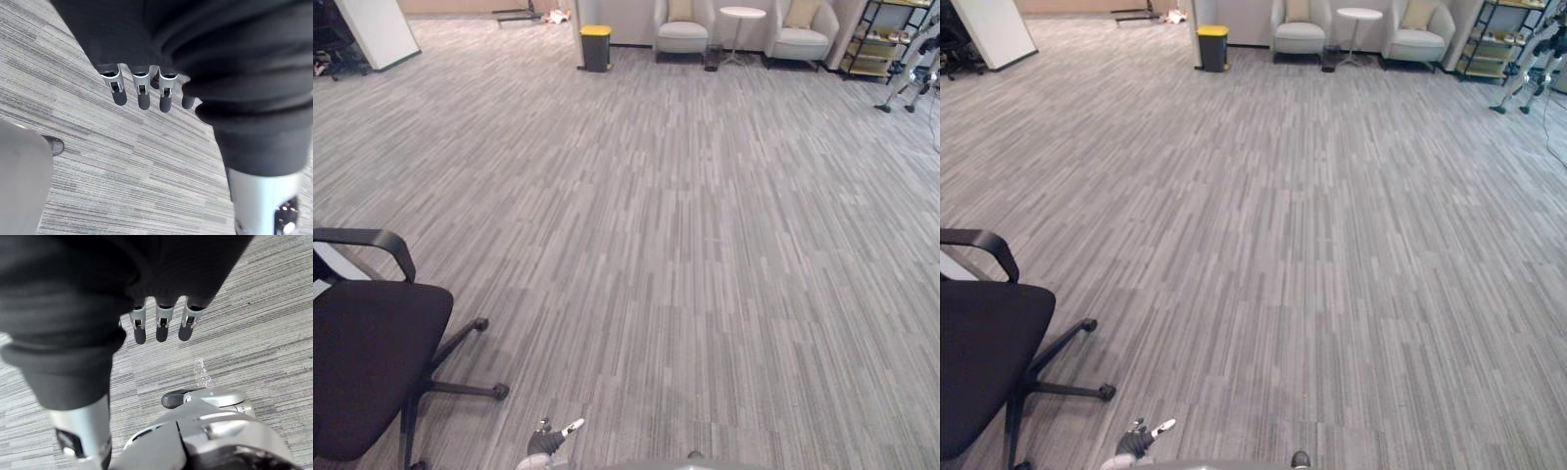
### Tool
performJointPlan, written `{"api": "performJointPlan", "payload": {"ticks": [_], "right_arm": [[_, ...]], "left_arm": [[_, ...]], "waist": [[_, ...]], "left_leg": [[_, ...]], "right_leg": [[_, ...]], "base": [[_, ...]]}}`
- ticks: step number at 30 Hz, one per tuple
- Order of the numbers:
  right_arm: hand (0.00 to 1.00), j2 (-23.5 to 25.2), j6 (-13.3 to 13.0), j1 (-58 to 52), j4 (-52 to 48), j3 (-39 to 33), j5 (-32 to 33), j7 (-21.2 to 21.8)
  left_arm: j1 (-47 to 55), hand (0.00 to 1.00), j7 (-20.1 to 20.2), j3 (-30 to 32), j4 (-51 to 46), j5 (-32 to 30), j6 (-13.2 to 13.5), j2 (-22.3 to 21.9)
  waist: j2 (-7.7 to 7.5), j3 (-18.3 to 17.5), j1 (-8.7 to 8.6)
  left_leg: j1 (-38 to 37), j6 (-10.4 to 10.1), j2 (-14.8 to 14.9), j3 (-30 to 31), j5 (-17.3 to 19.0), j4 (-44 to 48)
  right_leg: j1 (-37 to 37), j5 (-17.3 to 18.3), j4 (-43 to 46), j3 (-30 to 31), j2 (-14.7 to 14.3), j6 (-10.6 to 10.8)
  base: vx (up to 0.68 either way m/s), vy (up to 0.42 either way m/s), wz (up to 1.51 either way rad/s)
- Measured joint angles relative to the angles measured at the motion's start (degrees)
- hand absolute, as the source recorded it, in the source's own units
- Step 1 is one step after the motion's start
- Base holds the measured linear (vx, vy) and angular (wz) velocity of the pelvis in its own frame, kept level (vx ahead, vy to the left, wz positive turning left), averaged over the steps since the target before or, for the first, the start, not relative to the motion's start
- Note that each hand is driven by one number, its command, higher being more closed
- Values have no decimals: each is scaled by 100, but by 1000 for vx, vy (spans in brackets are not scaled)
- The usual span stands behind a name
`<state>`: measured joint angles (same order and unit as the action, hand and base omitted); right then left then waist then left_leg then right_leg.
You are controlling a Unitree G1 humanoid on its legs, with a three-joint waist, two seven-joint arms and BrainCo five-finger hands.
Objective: Organize washtable
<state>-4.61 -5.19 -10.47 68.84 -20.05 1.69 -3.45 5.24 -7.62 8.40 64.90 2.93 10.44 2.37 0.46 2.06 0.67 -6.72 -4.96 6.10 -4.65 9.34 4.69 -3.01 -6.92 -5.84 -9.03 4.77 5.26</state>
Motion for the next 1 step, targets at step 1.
{"api": "performJointPlan", "payload": {"ticks": [1], "right_arm": [[0,-11,-2,0,0,20,3,-5]], "left_arm": [[-1,0,0,-3,0,15,1,0]], "waist": [[0,1,0]], "left_leg": [[4,1,-9,8,-10,-37]], "right_leg": [[5,-10,-1,-10,11,3]], "base": [[-62,6,4]]}}
